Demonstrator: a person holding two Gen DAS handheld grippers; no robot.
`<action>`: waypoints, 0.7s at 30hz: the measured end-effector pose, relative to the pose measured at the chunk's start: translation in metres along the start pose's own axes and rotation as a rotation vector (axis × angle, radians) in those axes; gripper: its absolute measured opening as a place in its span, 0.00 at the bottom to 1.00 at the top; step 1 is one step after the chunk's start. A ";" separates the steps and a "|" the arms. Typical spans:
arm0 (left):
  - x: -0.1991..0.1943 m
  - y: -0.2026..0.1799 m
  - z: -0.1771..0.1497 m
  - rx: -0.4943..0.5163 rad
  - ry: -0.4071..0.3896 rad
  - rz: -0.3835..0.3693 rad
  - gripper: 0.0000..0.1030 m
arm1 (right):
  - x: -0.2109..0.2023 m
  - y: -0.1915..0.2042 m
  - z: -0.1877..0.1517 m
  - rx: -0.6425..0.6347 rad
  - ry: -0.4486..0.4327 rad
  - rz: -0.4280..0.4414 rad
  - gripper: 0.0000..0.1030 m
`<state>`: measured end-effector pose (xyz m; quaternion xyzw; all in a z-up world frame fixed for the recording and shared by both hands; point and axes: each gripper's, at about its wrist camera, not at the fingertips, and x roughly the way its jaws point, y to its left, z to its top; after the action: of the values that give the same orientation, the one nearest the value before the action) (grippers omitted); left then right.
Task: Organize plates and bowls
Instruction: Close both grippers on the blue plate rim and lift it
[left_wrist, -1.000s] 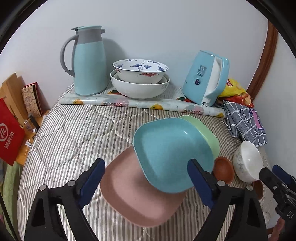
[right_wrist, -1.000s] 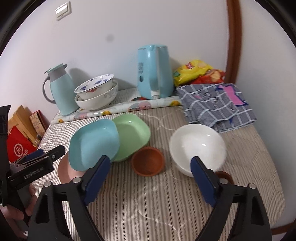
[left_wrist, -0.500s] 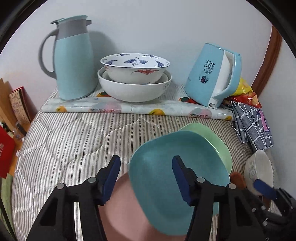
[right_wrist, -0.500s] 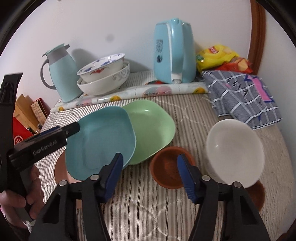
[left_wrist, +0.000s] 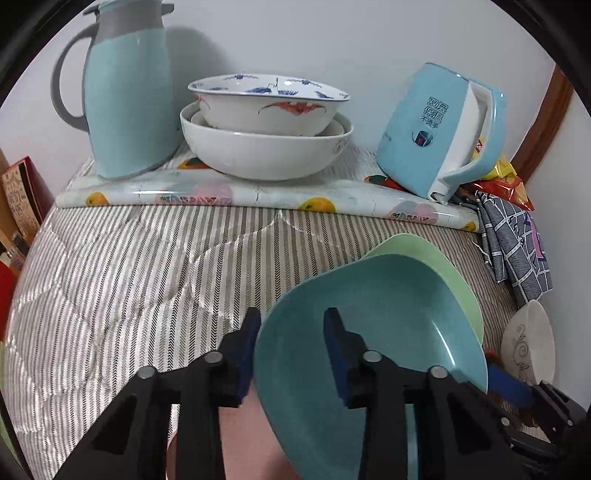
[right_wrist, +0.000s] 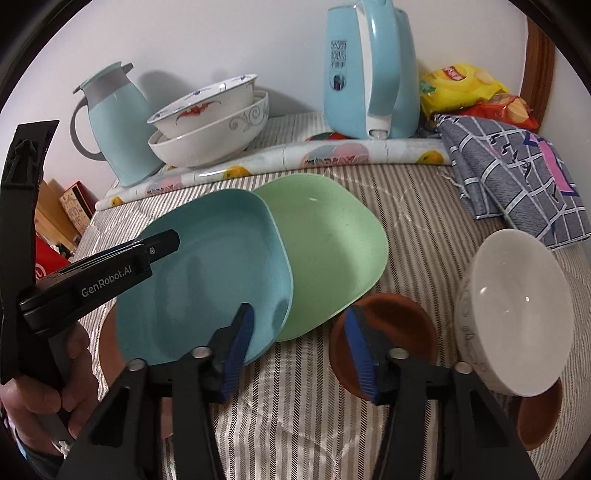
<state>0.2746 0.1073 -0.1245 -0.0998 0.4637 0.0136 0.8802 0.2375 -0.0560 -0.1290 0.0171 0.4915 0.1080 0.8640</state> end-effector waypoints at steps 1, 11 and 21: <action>0.001 0.001 0.000 -0.003 0.003 -0.004 0.26 | 0.003 0.001 0.000 -0.002 0.007 0.003 0.34; -0.006 0.002 -0.001 -0.005 -0.011 -0.036 0.13 | 0.007 0.003 0.004 0.004 0.001 -0.030 0.13; -0.033 -0.006 -0.006 -0.003 -0.048 -0.055 0.13 | -0.022 0.000 0.003 0.011 -0.050 -0.041 0.12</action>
<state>0.2516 0.1023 -0.0992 -0.1136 0.4396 -0.0075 0.8910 0.2288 -0.0603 -0.1086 0.0146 0.4706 0.0872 0.8779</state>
